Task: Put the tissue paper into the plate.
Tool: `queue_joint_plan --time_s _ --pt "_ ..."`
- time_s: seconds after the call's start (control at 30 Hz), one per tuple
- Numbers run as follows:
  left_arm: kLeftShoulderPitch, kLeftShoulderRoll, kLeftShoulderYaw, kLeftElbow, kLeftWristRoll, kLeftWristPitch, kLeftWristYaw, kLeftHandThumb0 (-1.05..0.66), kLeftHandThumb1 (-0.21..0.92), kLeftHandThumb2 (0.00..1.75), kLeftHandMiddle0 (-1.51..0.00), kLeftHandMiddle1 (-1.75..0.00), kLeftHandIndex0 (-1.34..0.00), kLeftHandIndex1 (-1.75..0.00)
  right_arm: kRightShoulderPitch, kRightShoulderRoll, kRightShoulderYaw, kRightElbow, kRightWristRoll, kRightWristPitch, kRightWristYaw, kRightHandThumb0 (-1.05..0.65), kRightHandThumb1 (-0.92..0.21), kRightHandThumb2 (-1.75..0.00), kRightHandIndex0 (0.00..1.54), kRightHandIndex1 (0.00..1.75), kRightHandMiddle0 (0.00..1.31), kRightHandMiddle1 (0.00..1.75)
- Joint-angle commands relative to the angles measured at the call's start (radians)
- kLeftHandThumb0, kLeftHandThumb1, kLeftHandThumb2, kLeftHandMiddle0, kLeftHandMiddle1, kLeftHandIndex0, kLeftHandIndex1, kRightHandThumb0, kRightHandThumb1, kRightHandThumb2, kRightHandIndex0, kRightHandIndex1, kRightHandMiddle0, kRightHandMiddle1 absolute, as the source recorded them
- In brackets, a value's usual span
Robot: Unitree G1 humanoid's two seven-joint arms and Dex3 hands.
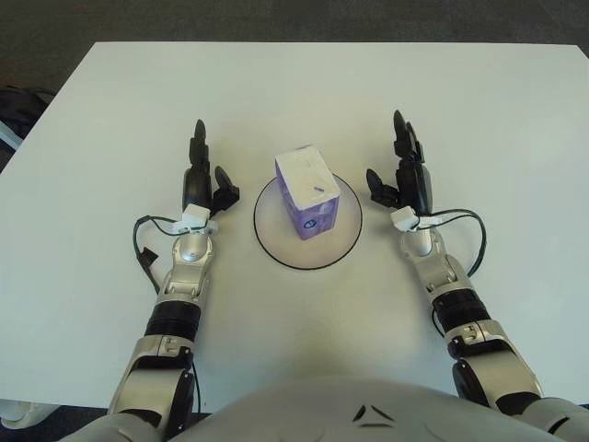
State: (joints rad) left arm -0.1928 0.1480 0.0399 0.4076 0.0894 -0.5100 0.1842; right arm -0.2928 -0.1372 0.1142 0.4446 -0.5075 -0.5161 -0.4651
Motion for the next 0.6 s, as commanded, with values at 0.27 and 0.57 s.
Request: queue_joint_plan --time_s 0.27,0.57 --pt "0.153 -0.040 -0.015 0.134 0.006 0.012 -0.017 -0.94 0.92 1.18 -0.04 0.00 0.00 -0.02 0.094 0.069 -0.025 0.052 0.307 -0.049 0.222 -0.89 -0.92 -1.02 0.01 0.00 0.02 0.01" --pt "0.152 -0.038 -0.013 0.136 0.000 0.012 -0.026 -0.93 0.92 1.18 -0.03 0.00 0.00 -0.02 0.100 0.115 -0.061 0.056 0.505 -0.048 0.391 -0.86 -0.92 -1.11 0.07 0.02 0.01 0.14"
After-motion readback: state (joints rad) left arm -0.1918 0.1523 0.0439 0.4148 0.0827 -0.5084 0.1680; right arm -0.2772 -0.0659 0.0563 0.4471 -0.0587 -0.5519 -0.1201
